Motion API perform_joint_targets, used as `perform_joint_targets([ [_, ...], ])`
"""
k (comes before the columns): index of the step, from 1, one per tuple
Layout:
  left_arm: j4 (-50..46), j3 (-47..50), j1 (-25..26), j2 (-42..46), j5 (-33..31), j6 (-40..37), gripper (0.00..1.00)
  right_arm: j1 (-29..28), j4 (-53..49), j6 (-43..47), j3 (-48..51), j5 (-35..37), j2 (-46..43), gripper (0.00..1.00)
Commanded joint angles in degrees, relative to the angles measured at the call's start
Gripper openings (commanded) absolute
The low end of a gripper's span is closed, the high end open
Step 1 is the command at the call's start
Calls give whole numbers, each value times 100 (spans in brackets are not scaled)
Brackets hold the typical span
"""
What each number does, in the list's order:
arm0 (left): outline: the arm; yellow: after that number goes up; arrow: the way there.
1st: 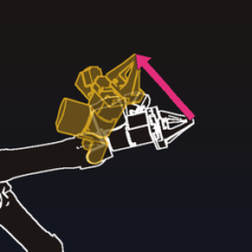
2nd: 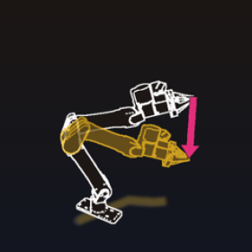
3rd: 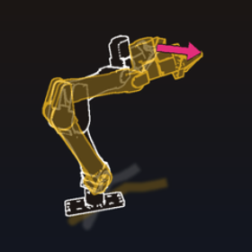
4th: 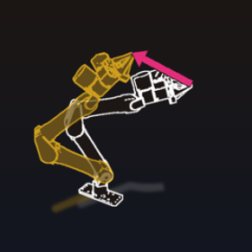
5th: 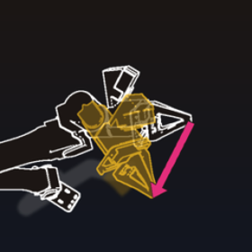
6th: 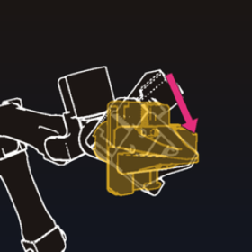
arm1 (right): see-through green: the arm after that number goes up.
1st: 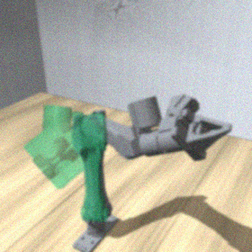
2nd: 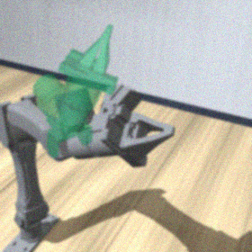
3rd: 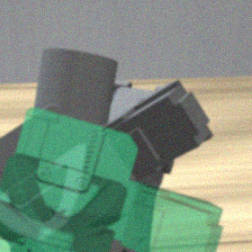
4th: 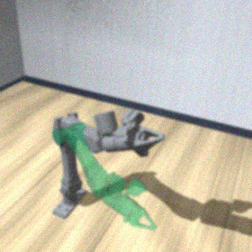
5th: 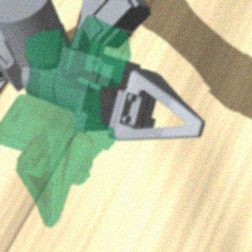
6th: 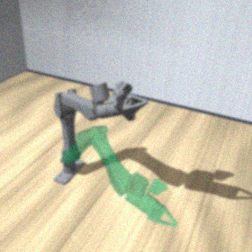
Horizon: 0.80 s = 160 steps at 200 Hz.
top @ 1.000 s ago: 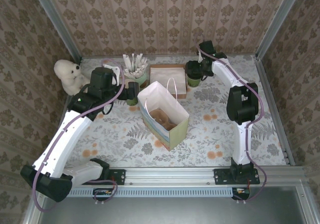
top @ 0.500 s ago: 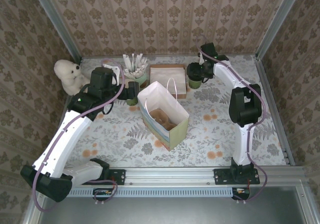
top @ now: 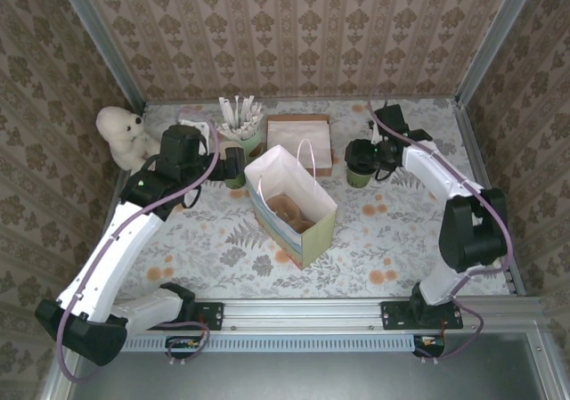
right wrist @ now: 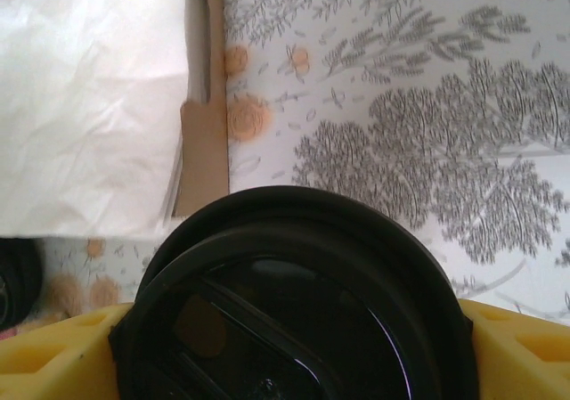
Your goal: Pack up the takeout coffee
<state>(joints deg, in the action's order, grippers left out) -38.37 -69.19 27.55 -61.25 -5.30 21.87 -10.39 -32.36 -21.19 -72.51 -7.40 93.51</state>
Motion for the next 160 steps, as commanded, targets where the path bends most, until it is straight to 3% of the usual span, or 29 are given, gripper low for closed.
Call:
perform_joint_targets([
  [1, 235, 141, -67, 292, -263, 321, 100, -158, 126, -141, 451, -87, -492, 83],
  [117, 445, 653, -105, 780, -198, 566, 100, -726, 459, -11, 1928, 167, -1625, 85],
  [160, 409, 673, -101, 843, -215, 450, 100, -798, 280, 117, 1963, 177, -1738, 92],
])
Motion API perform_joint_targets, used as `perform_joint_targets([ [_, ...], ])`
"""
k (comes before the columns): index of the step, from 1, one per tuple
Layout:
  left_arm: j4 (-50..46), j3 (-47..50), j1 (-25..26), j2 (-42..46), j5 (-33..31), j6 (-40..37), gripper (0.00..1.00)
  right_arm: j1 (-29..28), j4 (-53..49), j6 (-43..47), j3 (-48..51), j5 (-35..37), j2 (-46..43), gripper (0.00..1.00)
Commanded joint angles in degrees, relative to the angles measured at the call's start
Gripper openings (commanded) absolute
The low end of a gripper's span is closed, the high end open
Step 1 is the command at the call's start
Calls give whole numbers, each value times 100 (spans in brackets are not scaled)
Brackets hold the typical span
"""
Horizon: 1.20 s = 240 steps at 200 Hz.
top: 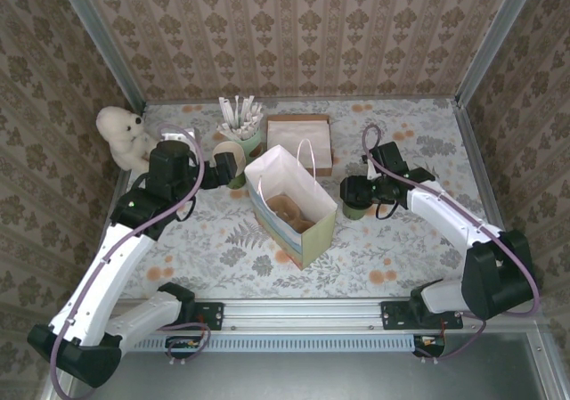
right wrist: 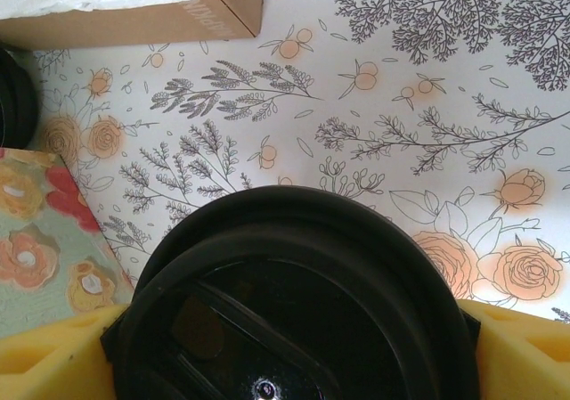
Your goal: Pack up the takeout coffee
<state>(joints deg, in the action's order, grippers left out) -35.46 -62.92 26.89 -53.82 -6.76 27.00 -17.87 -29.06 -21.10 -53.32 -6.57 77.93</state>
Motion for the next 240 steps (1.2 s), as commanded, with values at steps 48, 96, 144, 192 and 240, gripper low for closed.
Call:
perform_joint_targets([
  [48, 101, 47, -35, 99, -27, -66, 100, -75, -560, 80, -258, 301, -341, 100],
  [96, 137, 113, -35, 82, -38, 6, 100, -286, -1458, -67, -951, 939, 34, 100],
  [144, 91, 128, -198, 61, -51, 6, 100, -446, -2064, -123, -1572, 1040, 643, 100],
  [192, 13, 183, -220, 124, -80, 11, 100, -534, -2311, -77, -1796, 1209, 844, 100],
  [240, -1, 243, -242, 179, -88, 16, 100, -540, -2251, -123, -1817, 971, 964, 100],
])
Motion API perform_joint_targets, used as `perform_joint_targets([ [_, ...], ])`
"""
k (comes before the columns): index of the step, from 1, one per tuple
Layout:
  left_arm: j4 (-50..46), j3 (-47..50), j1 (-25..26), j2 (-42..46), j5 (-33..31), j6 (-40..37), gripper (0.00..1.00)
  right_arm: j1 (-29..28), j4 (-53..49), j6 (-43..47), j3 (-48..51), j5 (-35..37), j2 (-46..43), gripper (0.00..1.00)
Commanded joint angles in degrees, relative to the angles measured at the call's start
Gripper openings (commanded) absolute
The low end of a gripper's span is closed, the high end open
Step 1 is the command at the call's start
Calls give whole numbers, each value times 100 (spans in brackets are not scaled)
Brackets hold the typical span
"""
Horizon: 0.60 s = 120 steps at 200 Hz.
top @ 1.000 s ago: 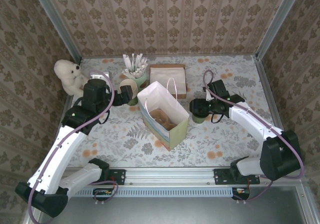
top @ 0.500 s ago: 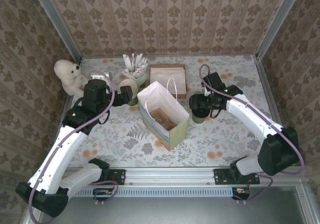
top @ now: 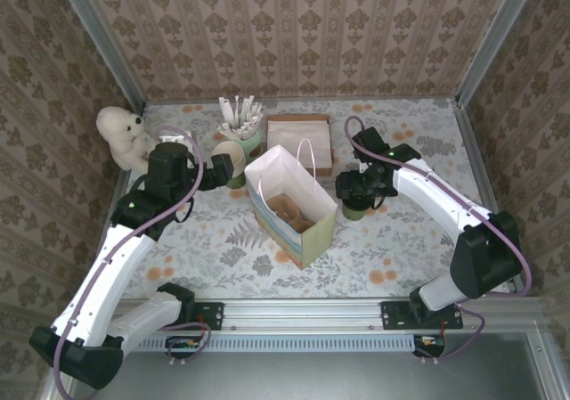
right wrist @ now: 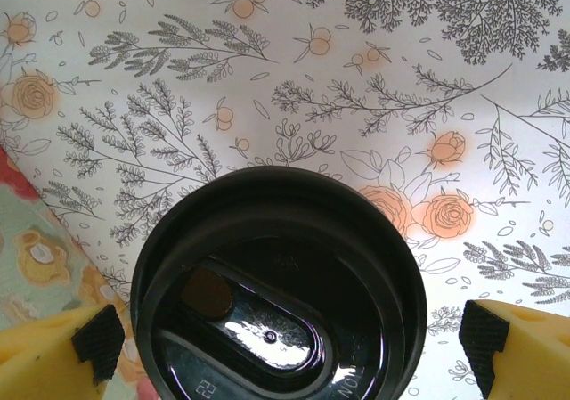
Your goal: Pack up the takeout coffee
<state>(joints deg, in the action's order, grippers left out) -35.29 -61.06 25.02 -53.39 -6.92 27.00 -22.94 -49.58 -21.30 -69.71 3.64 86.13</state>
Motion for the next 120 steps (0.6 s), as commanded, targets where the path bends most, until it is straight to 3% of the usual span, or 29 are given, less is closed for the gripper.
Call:
perform_joint_targets([
  [1, -20, 58, -56, 131, -73, 15, 100, -30, -204, -108, -181, -49, 156, 100],
  [120, -46, 129, -102, 162, -43, 16, 100, -36, -344, -181, -336, -255, 388, 100],
])
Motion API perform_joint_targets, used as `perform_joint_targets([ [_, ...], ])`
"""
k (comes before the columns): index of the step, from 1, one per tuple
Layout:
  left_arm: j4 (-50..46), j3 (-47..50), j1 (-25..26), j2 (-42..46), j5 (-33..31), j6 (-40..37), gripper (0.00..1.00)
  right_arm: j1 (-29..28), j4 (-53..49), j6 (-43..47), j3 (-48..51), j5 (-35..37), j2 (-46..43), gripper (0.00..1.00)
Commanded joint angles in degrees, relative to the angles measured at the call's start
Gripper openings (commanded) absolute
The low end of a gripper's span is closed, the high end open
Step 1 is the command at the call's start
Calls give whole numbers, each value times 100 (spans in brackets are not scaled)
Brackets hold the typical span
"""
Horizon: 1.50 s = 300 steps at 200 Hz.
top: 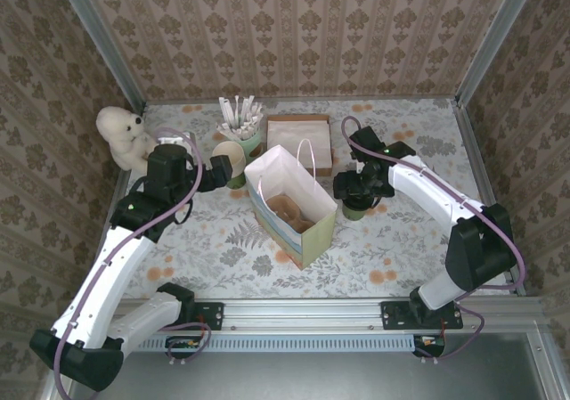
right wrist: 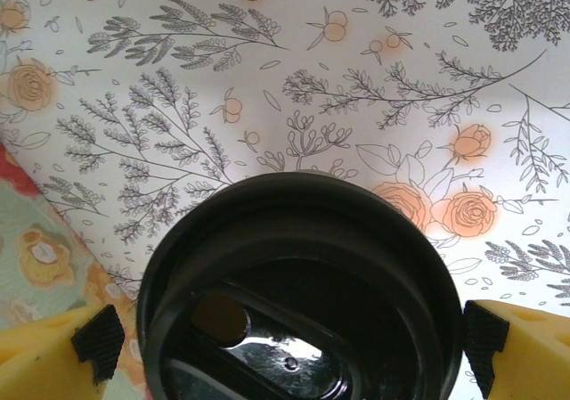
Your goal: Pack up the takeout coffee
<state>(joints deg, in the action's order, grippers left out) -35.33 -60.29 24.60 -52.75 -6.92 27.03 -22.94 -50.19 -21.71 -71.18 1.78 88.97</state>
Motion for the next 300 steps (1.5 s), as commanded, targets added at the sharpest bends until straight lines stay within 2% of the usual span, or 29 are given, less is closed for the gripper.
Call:
perform_joint_targets([
  [1, -43, 48, -61, 103, -41, 18, 100, -35, -290, -140, -192, -62, 108, 100],
  [300, -35, 170, -150, 117, 33, 40, 100, -211, -1348, -91, -836, 234, 796, 100],
])
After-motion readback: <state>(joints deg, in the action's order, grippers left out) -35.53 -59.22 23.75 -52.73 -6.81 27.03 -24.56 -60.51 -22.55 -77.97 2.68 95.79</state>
